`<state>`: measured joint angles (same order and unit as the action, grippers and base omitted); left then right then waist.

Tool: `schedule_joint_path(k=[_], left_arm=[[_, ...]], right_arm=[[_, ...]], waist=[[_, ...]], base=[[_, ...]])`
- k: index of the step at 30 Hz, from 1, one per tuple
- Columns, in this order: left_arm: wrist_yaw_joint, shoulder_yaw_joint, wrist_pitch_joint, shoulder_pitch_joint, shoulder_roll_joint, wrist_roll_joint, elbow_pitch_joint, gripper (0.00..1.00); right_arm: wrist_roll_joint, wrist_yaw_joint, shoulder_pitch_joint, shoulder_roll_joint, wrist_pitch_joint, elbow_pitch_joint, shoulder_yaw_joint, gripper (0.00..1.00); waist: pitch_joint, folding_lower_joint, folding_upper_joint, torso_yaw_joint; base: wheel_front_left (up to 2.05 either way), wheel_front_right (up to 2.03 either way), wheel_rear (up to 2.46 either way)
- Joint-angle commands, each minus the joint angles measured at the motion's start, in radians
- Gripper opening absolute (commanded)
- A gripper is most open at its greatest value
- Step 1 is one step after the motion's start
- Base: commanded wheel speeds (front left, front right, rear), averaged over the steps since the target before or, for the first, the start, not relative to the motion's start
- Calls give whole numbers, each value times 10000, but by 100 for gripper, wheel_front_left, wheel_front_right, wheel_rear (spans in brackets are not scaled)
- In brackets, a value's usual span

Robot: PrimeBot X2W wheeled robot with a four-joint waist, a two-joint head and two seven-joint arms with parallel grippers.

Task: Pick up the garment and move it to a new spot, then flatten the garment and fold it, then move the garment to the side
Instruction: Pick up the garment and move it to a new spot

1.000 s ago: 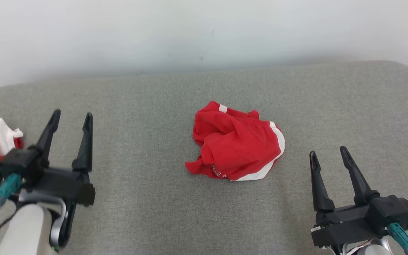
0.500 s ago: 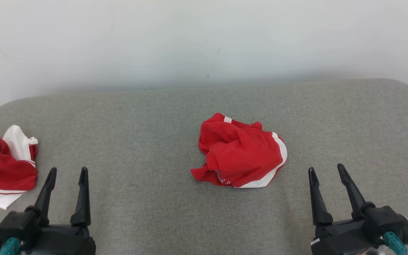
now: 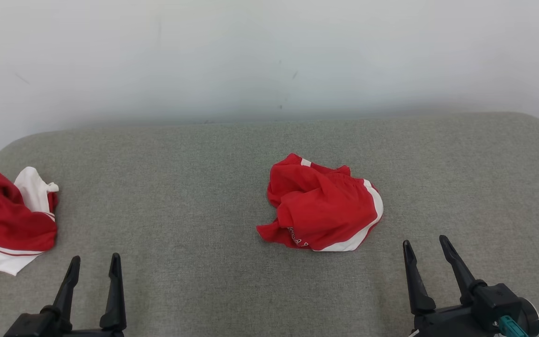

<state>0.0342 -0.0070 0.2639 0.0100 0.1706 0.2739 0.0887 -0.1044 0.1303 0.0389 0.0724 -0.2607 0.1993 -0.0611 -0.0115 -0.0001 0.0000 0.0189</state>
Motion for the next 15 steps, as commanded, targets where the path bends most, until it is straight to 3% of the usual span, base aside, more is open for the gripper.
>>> schedule_joint_path(k=[1,15], left_arm=[[-6,49,8,106,-31,-130,-50,100],[330,318,8,127,-334,-320,35,100]], right_arm=[[-55,9,-48,57,-48,16,-5,100],[-41,9,-54,-13,-53,175,-4,100]], waist=[[2,1,0,-6],[30,1,0,-98]], base=[[0,0,0],[0,0,0]])
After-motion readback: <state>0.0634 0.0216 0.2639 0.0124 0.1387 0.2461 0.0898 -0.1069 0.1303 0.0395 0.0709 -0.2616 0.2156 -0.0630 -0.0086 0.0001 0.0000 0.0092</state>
